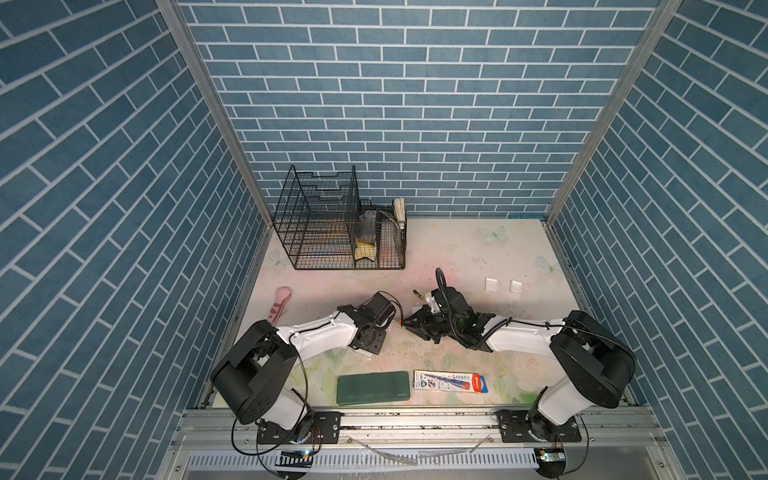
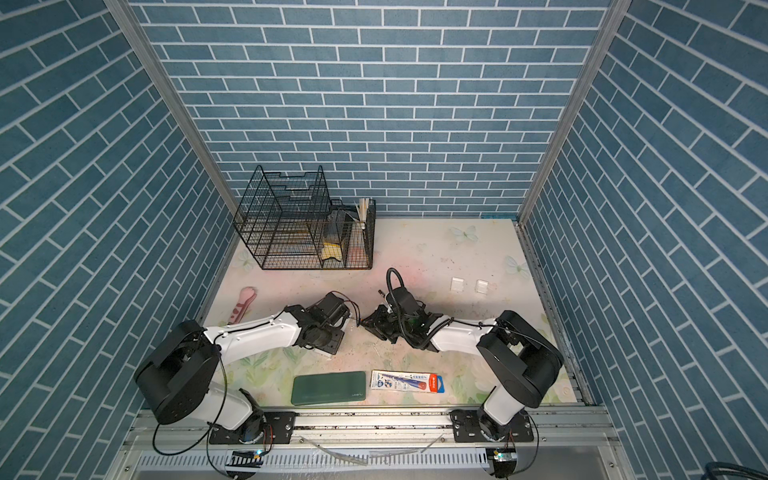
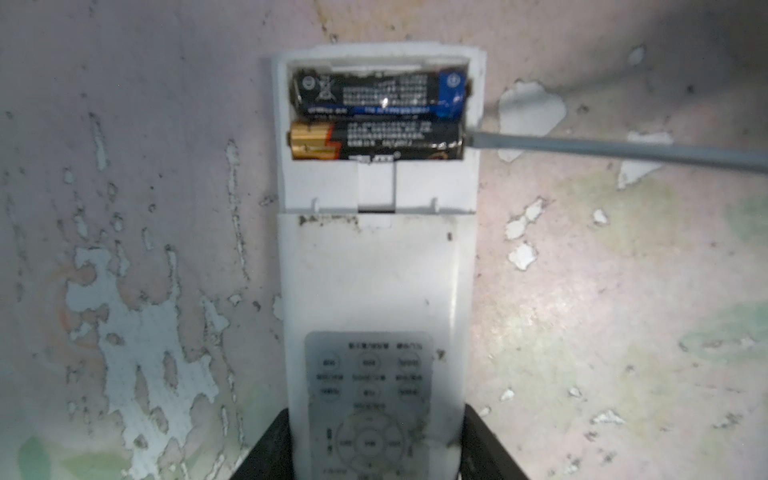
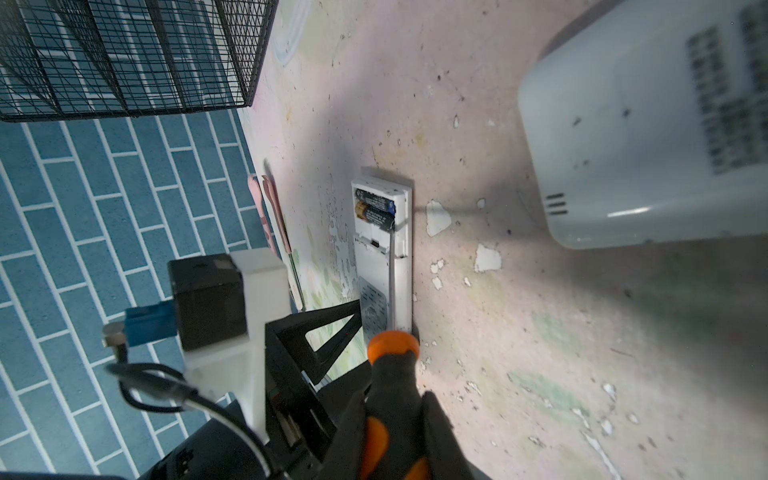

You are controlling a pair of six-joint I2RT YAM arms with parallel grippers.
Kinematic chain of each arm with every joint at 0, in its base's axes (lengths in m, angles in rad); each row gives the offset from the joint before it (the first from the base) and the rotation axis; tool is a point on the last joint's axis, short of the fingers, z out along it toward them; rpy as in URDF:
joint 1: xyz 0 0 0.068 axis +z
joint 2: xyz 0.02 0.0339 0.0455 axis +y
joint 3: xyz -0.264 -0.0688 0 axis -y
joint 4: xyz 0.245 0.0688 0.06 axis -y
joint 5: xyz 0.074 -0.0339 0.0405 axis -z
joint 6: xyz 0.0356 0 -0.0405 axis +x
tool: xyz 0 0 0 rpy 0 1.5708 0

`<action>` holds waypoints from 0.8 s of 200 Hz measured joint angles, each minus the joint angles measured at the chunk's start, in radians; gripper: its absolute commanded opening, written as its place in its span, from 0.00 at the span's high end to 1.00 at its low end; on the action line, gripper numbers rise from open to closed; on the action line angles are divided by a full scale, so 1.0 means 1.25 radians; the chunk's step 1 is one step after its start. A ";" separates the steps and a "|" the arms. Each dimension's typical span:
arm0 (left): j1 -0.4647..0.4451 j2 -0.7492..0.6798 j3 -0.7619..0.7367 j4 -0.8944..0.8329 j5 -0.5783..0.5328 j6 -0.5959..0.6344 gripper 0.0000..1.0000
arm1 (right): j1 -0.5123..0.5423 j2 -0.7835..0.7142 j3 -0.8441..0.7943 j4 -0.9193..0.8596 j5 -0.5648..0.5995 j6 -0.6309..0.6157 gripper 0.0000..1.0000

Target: Unload the batteries from the remote control

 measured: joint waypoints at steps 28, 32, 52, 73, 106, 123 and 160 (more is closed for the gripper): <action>0.000 0.000 0.000 0.000 0.000 0.003 0.65 | 0.000 -0.003 0.000 -0.005 0.000 0.000 1.00; 0.000 0.000 0.000 0.000 0.000 0.004 0.65 | 0.000 -0.004 0.000 -0.006 0.000 -0.001 1.00; 0.000 0.000 0.000 0.000 0.000 0.005 0.66 | 0.000 -0.004 0.001 -0.009 0.000 -0.001 1.00; -0.001 0.000 0.000 0.000 0.001 0.009 0.66 | 0.000 -0.010 0.001 -0.018 0.000 -0.002 1.00; -0.003 0.000 0.000 0.001 0.006 0.013 0.66 | 0.000 -0.024 0.001 -0.035 0.002 -0.004 1.00; -0.005 0.000 0.000 0.001 0.011 0.015 0.67 | 0.000 -0.032 0.001 -0.049 0.005 -0.007 1.00; -0.008 0.000 0.000 0.003 0.021 0.021 0.67 | 0.000 -0.046 0.002 -0.078 0.008 -0.023 1.00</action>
